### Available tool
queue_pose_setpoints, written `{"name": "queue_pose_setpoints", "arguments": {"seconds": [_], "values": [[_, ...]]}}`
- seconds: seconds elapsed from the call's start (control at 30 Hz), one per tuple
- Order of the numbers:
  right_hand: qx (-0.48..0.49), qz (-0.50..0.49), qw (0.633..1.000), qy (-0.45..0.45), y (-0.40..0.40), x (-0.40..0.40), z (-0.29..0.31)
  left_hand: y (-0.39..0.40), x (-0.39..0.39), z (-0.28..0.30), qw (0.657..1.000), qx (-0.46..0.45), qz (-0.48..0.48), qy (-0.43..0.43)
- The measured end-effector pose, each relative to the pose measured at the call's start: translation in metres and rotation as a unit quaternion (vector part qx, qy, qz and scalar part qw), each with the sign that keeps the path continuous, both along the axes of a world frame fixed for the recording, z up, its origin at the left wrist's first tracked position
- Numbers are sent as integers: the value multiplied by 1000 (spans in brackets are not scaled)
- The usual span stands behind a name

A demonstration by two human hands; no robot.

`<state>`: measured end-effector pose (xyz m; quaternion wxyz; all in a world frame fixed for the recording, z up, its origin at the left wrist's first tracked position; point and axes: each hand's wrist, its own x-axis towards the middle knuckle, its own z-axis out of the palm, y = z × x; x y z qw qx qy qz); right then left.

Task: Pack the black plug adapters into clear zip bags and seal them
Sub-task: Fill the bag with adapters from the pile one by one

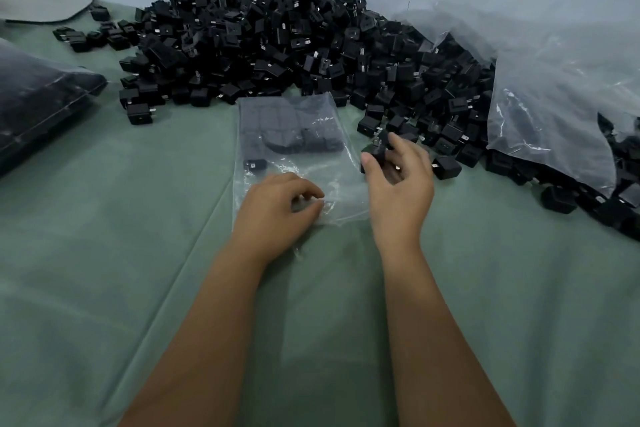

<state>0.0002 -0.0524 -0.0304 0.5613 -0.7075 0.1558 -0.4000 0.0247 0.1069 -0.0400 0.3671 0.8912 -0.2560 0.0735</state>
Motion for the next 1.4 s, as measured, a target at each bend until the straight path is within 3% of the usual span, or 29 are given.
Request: {"name": "queue_pose_setpoints", "arguments": {"seconds": [0.13, 0.37, 0.67, 0.83, 1.07, 1.17, 1.3, 1.4], "values": [[20, 33, 998, -42, 34, -6, 0, -1, 2, -2, 1000, -10, 0, 12], [-202, 58, 976, -60, 57, -17, -8, -1, 0, -2, 999, -35, -4, 27], [-203, 80, 975, -50, 55, -28, -5, 0, -6, 0, 1000, -18, 7, 10], [-303, 115, 944, -68, 57, -32, -5, 4, -6, 7, 984, -151, 69, 58], [-377, 78, 921, 61, 59, -24, -8, 3, -7, 11, 949, -273, 144, 64], [-425, 99, 893, 112, 59, -21, -9, 3, -10, 14, 945, -294, 135, 37], [-420, 123, 890, 130, 57, -21, -9, 6, -15, 18, 944, -319, 83, 14], [-399, 130, 898, 131, 56, -21, -7, 13, -13, 20, 903, -426, 56, 26]]}}
